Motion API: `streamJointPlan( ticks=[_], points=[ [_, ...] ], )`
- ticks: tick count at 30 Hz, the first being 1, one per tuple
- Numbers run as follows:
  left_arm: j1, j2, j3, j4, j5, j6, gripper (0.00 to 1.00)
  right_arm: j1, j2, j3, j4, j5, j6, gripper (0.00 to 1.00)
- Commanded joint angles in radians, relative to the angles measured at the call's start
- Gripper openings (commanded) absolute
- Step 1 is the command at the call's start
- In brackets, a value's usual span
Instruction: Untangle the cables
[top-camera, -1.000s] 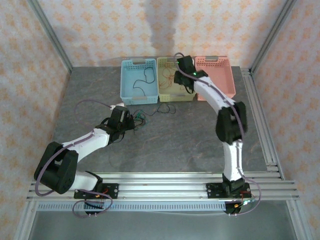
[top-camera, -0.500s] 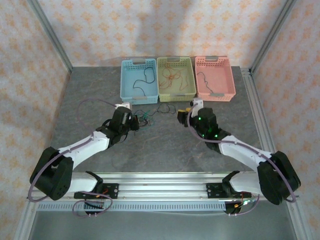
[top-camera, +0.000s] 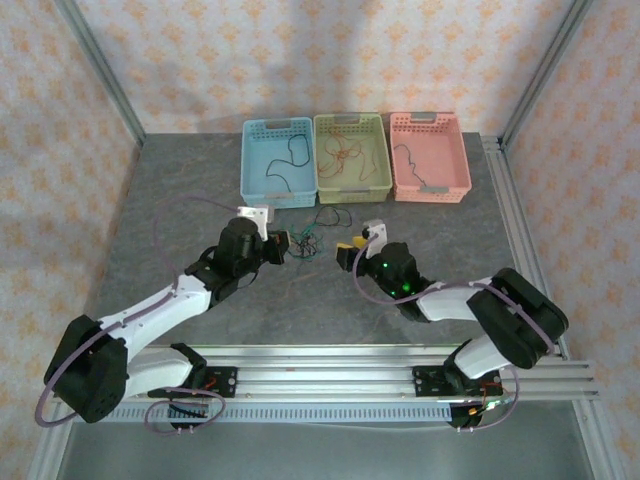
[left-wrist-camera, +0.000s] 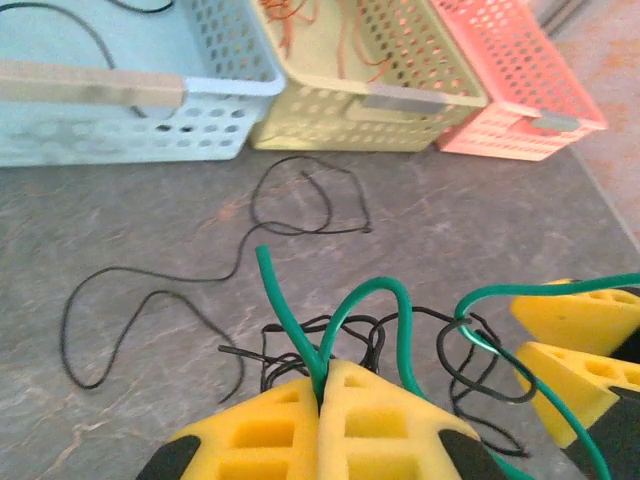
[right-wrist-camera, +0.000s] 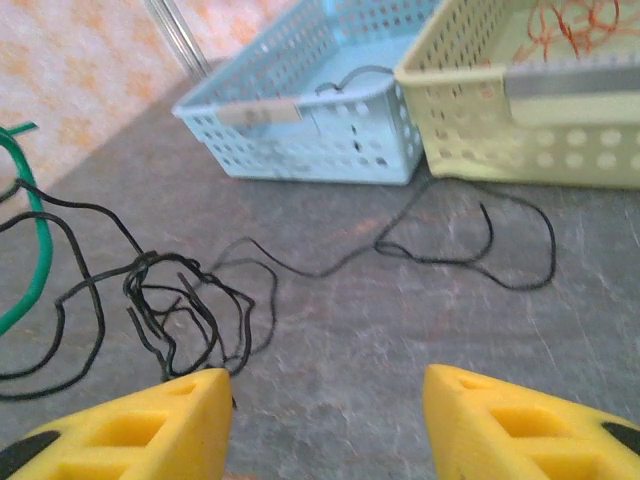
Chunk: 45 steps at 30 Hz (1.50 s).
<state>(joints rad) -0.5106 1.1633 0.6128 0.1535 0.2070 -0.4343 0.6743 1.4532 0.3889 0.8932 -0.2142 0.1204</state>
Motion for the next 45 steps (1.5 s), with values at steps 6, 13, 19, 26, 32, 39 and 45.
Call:
streamJointPlan(
  ticks=[6,13,19,26,32,39,45],
  points=[
    [-0.02,0.033,0.002,0.068,0.085,0.033,0.0,0.011,-0.093,-0.04,0.126,-0.043,-0.069,0.55],
    [-0.04,0.049,0.019,0.053,0.091,0.054,0.0,0.042,-0.068,-0.035,0.168,-0.1,-0.091,0.56],
    [-0.043,0.07,0.022,0.055,0.087,0.057,0.0,0.109,-0.05,0.022,0.037,-0.087,-0.173,0.59],
    [-0.046,0.05,0.009,0.078,0.099,0.054,0.0,0.116,0.001,0.082,-0.076,-0.017,-0.176,0.56],
    [-0.054,0.026,-0.001,0.093,0.122,0.062,0.0,0.116,0.053,0.116,-0.111,0.04,-0.152,0.55],
    [-0.055,0.029,-0.007,0.112,0.139,0.059,0.0,0.116,0.07,0.133,-0.131,0.091,-0.126,0.46],
    [-0.055,0.016,-0.012,0.111,0.138,0.062,0.0,0.116,0.064,0.13,-0.146,0.205,-0.131,0.12]
  ],
)
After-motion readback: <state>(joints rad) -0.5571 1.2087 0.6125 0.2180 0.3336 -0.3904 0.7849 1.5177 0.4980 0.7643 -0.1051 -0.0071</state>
